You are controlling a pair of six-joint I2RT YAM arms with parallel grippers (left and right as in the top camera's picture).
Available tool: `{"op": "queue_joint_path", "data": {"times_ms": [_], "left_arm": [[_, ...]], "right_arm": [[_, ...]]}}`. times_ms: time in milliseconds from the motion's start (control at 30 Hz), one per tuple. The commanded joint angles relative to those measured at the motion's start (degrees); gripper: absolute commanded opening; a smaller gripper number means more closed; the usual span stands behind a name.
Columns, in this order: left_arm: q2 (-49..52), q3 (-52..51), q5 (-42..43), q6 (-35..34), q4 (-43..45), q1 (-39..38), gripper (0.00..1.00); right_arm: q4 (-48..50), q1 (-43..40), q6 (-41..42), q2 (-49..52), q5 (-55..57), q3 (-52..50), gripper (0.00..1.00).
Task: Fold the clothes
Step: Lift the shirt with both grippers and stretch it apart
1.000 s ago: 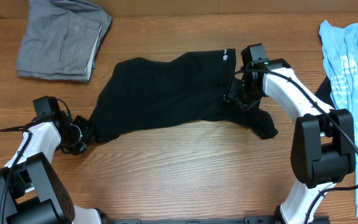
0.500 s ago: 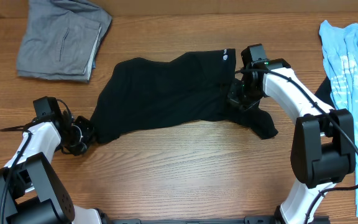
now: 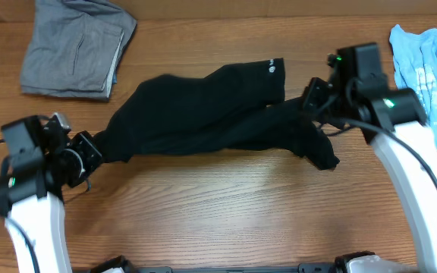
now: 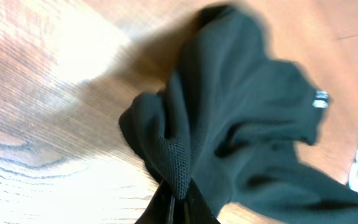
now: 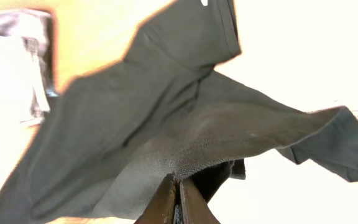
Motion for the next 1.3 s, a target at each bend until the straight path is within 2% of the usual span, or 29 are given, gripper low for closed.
{"op": "queue_joint_path", "data": {"times_ms": [0, 167, 267, 400, 600, 767, 1000, 1133, 1267], "left_arm": [[-7.9, 5.9, 0.6, 1.6, -2.8, -0.5, 0.04], [-14.8, 19.4, 0.4, 2.3, -9.0, -0.5, 0.04], [-15.4, 31.8, 0.2, 2.3, -14.5, -0.5, 0.04], [-15.4, 45.6, -0.8, 2.3, -20.1, -0.5, 0.04], [-15.4, 57.5, -1.3, 2.3, -24.2, -0.5, 0.04], [-14.3, 58.0, -6.8, 1.1, -23.7, -0.5, 0.04], [-5.3, 58.0, -7.1, 1.2, -23.7, -0.5, 0.04], [3.7, 58.0, -5.2, 1.5, -23.1, -0.5, 0.04], [13.4, 58.0, 1.2, 2.1, -18.2, -1.4, 0.04]], "right_arm": [[-0.2, -0.2, 2.3, -7.2, 1.0, 1.2, 0.04], [-1.6, -0.2, 3.2, -17.3, 3.0, 3.9, 0.04], [-5.4, -0.2, 3.4, -21.6, 4.0, 9.2, 0.04], [-11.1, -0.2, 3.3, -23.2, 4.2, 17.3, 0.04], [-17.6, -0.2, 3.3, -23.1, 7.9, 30.4, 0.04], [-17.2, -0.2, 3.7, -22.9, 13.6, 32.7, 0.04], [-16.6, -0.3, 4.4, -16.4, 16.9, 32.7, 0.04], [-14.4, -0.4, 4.4, -8.9, 17.7, 32.7, 0.04], [-7.0, -1.1, 1.5, 0.1, 16.0, 32.7, 0.04]]}}
